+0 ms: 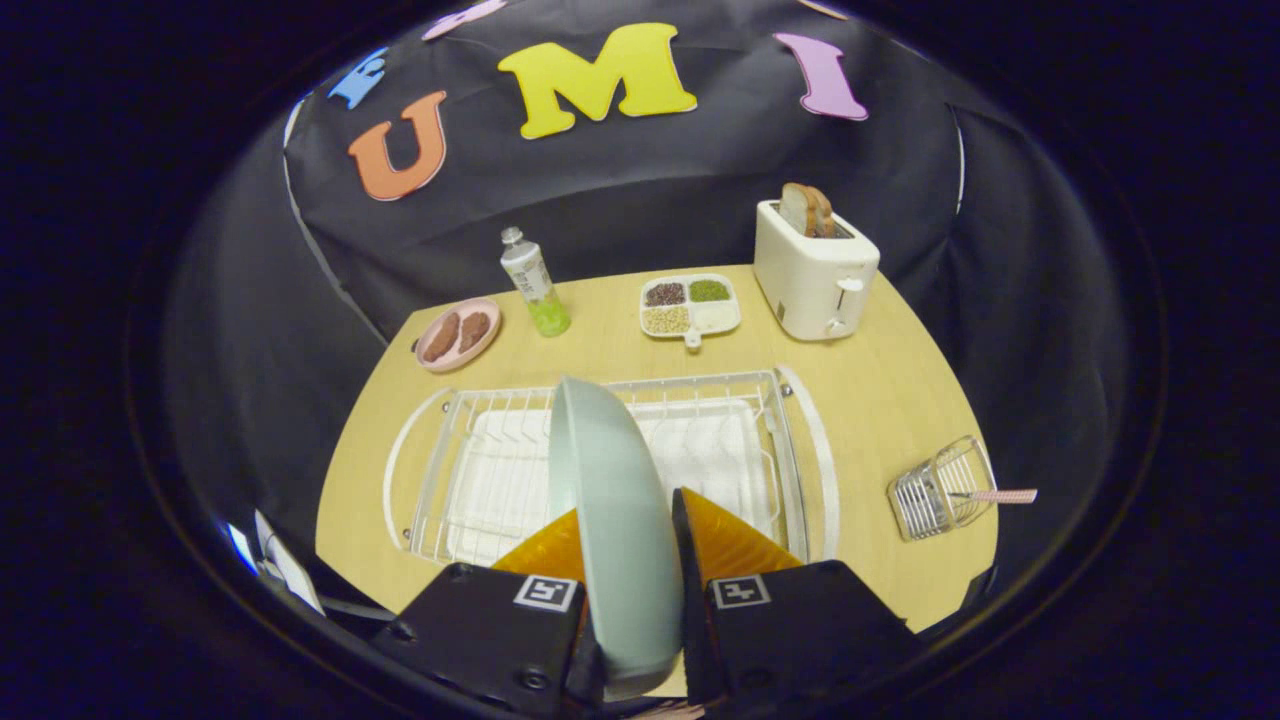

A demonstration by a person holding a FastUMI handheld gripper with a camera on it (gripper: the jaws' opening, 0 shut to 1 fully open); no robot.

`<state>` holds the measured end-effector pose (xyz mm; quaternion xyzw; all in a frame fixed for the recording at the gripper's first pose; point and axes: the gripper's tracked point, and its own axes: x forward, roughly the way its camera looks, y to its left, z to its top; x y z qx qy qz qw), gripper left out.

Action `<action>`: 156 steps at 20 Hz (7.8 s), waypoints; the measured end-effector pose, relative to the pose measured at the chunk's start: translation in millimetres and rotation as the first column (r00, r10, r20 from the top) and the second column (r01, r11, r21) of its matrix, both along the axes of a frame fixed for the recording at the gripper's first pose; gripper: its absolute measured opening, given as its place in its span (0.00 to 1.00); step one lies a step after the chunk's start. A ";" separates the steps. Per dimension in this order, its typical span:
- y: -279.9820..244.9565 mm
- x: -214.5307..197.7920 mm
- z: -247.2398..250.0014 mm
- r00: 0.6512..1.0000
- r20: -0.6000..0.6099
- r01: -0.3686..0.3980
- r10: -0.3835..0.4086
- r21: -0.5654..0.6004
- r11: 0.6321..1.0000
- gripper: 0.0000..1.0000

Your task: Take the plate from the dish rack, then take the spoon from the basket and place it into the plate.

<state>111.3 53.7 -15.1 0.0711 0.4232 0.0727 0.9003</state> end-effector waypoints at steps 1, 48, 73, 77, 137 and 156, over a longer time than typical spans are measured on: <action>-5.7 -18.1 -5.9 1.000 0.006 -0.027 0.027 0.016 1.000 0.35; -276.8 -78.8 -94.4 0.773 0.615 0.215 -0.159 -0.018 0.976 0.87; -296.1 7.4 -77.7 0.826 0.544 0.123 -0.147 0.080 0.989 0.10; -310.9 -3.8 -57.4 0.799 0.581 0.170 -0.155 0.029 0.985 0.09; -106.2 -127.6 -22.2 0.713 0.696 -0.042 0.088 -0.082 0.996 0.92; -144.5 -264.2 -9.3 0.593 0.805 0.180 -0.038 -0.087 0.980 0.99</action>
